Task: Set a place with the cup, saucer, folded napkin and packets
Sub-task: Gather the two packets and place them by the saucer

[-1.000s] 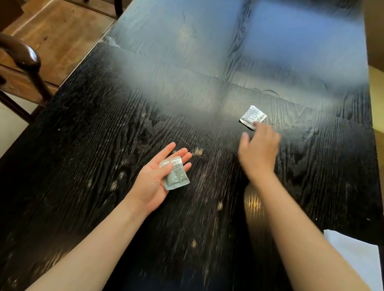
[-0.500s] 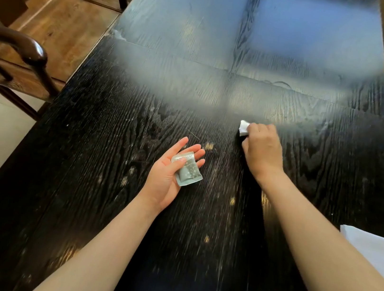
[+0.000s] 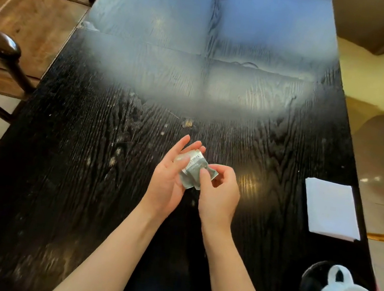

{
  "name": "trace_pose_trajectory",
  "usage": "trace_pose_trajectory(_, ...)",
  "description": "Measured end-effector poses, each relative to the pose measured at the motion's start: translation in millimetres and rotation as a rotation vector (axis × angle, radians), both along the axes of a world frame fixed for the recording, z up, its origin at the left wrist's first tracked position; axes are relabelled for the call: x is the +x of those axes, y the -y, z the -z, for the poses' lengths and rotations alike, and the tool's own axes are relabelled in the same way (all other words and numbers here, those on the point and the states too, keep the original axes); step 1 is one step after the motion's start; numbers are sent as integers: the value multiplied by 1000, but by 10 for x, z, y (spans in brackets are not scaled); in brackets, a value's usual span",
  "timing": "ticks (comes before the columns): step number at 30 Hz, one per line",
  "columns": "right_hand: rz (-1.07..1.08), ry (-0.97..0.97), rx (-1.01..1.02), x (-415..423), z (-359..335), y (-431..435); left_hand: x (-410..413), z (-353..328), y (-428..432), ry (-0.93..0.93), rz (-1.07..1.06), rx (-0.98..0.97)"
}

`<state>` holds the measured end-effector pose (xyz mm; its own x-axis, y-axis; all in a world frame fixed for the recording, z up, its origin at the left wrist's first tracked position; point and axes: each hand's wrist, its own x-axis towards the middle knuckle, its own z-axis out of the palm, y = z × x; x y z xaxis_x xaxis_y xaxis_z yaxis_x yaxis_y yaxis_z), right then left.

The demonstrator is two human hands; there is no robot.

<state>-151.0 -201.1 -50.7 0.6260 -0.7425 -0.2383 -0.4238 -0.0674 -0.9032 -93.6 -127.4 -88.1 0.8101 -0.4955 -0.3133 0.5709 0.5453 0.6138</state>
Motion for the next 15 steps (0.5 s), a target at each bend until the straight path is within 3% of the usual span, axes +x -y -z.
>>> trace_pose_trajectory(3,66,-46,16,-231,-13,-34,-268,-121,63,31,-24,-14)
trace_pose_trajectory(7,116,2,291,-639,-84,4,-674,-302,120,32,-20,-45)
trace_pose_trajectory(9,80,49,324,-896,-150,52,-923,-402,145,70,8,-7)
trace_pose_trajectory(15,54,127,141,-1862,-358,345,-1679,-637,206,452,251,600)
